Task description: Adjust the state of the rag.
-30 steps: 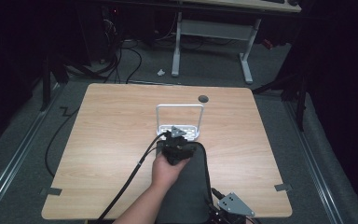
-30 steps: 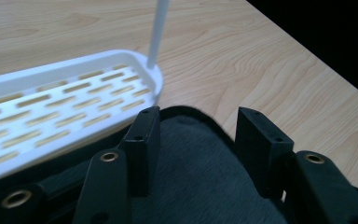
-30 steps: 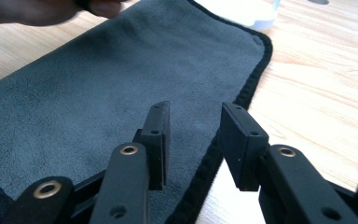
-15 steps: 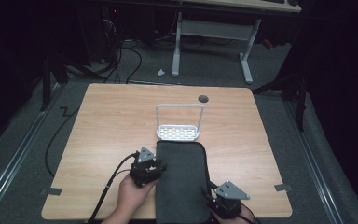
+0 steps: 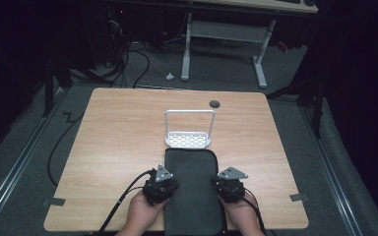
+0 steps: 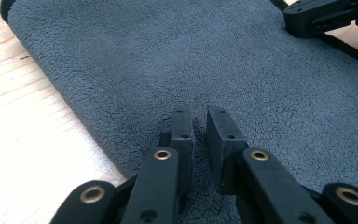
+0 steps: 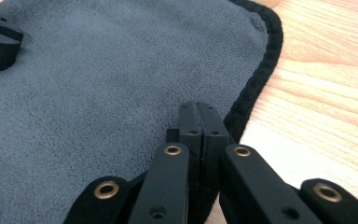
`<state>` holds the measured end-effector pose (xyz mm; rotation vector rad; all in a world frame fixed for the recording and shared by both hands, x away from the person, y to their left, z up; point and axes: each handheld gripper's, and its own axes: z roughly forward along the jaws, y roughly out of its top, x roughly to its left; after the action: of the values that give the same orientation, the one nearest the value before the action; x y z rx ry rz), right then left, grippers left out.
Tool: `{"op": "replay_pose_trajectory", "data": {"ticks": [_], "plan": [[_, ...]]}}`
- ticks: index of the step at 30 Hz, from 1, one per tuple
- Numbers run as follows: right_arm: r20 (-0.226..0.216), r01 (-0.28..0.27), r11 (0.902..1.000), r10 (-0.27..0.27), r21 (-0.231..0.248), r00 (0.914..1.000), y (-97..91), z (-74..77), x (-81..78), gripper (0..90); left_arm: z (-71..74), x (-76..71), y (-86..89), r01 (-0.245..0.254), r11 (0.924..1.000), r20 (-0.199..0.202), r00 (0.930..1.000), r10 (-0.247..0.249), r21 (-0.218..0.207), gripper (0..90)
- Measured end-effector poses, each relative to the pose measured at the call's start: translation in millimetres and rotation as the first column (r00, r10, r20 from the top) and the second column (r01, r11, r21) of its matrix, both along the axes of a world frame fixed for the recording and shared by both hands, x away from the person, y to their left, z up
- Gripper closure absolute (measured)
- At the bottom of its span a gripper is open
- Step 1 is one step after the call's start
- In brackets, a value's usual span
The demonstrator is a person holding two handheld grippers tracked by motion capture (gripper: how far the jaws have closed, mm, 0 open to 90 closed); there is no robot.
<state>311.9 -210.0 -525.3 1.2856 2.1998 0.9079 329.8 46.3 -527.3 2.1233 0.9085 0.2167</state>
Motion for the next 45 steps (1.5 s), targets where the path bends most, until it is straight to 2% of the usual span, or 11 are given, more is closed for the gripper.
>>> {"op": "replay_pose_trajectory", "data": {"ticks": [8, 13, 18, 22, 25, 28, 31, 34, 37, 41, 45], "plan": [[-0.002, -0.035, 0.9994, 0.035, -0.007, 0.9994, 8.0, 0.1, -10.3, 90.0, 1.7, -14.0, 15.0, 0.039, 0.9992, -0.017, 0.9991, -0.039, 0.01, 81.0], [-0.013, -0.077, 0.9969, 0.077, 0.014, 0.9969, 16.7, 0.2, -30.7, 88.3, 2.4, -35.7, 30.6, 0.067, 0.9977, -0.027, 0.9974, -0.067, 0.012, 79.9], [0.003, -0.117, 0.9931, 0.117, 0.008, 0.9932, 23.3, -1.1, -45.1, 87.3, 3.0, -47.3, 40.1, 0.091, 0.9959, -0.027, 0.9955, -0.09, 0.007, 75.9], [0.019, -0.102, 0.9943, 0.101, 0.032, 0.9947, 22.2, 0.0, -45.3, 81.1, 6.5, -37.1, 45.5, 0.042, 0.999, -0.018, 0.999, -0.042, -0.017, 67.1], [0.035, -0.086, 0.9956, 0.085, 0.037, 0.9958, 19.6, 1.7, -45.1, 78.7, 8.5, -19.3, 54.1, -0.057, 0.9973, 0.011, 0.9983, 0.057, -0.047, 58.0], [0.038, -0.069, 0.9958, 0.066, 0.06, 0.9971, 14.0, 1.9, -42.6, 76.5, 5.8, 9.4, 67.3, -0.173, 0.977, -0.064, 0.9841, 0.166, -0.125, 47.9], [0.042, -0.051, 0.9956, 0.048, 0.078, 0.998, 10.5, 2.3, -38.3, 72.3, -0.4, 29.3, 71.0, -0.241, 0.953, -0.154, 0.9645, 0.214, -0.184, 42.2], [0.047, -0.03, 0.9948, 0.026, 0.097, 0.9986, 8.7, 4.3, -30.7, 66.8, -4.0, 37.0, 64.9, -0.249, 0.9521, -0.167, 0.961, 0.22, -0.177, 41.4], [0.027, -0.012, 0.9943, 0.009, 0.106, 0.9996, 8.1, 6.8, -11.9, 63.7, -4.8, 38.8, 59.4, -0.246, 0.9522, -0.162, 0.9625, 0.218, -0.181, 43.1], [-0.031, 0.033, 0.9901, -0.029, 0.137, 0.9991, 8.9, 4.0, 20.3, 56.8, -5.2, 38.8, 54.3, -0.227, 0.9588, -0.159, 0.9667, 0.201, -0.171, 53.9], [-0.05, 0.041, 0.9909, -0.035, 0.128, 0.9981, 15.5, -1.6, 37.1, 52.5, -5.7, 38.8, 54.8, -0.216, 0.9637, -0.145, 0.9702, 0.194, -0.157, 62.8]]}}
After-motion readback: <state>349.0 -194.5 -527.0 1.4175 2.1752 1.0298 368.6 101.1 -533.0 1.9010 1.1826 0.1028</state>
